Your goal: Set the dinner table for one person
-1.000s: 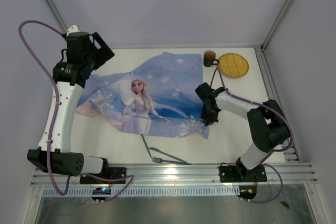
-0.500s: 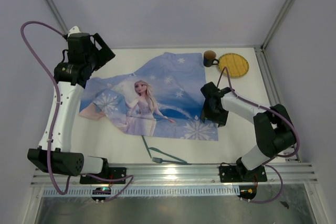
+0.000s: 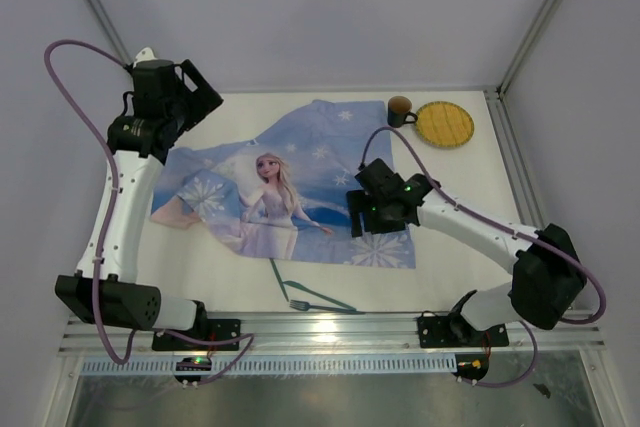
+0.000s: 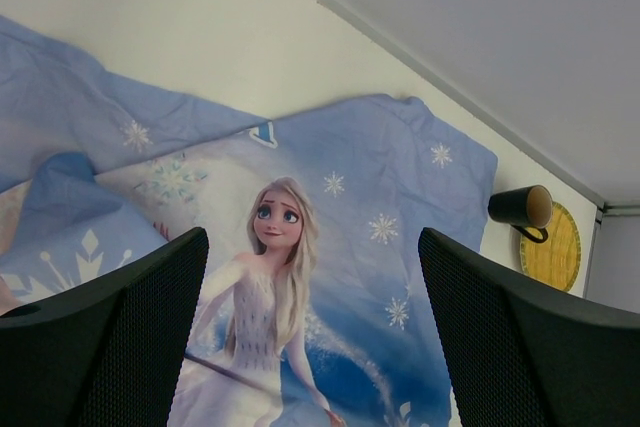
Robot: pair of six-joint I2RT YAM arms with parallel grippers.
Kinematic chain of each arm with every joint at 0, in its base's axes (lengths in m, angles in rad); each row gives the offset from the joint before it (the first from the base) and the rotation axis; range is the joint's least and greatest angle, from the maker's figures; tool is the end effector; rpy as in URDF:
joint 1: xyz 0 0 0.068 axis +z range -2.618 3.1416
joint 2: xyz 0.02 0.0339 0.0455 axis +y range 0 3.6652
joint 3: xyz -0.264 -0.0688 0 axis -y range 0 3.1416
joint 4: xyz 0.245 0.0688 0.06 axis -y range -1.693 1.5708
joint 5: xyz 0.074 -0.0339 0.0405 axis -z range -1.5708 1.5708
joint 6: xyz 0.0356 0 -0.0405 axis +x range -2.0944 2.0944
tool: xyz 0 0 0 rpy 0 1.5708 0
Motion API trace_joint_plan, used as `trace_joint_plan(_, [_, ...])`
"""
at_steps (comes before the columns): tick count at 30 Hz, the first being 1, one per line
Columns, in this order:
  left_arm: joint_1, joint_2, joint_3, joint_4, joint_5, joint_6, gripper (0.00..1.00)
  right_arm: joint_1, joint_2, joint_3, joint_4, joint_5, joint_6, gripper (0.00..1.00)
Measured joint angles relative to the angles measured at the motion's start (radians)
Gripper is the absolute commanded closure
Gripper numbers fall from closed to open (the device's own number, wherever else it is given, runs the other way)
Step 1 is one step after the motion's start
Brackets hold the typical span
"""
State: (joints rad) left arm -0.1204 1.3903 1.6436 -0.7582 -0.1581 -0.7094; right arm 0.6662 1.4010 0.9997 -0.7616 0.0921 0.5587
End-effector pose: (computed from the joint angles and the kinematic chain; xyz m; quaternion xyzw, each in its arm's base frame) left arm 0.2889 -0.0293 0.4399 -0.2876 0.8100 -0.1419 0.4909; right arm 0.2125 0.1629 0.2328 -0.0432 0.9773 0.0794 0.1915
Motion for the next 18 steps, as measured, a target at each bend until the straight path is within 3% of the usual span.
trace_joint_plan(9, [0.0, 0.01, -0.012, 0.006, 0.013, -0.021, 0.12, 0.266, 0.257, 0.294, -0.034, -0.095, -0.153, 0.34])
trace_joint_plan(18, [0.0, 0.01, -0.019, 0.005, 0.017, -0.017, 0.12, 0.451, 0.392, 0.396, -0.081, -0.085, -0.142, 0.36])
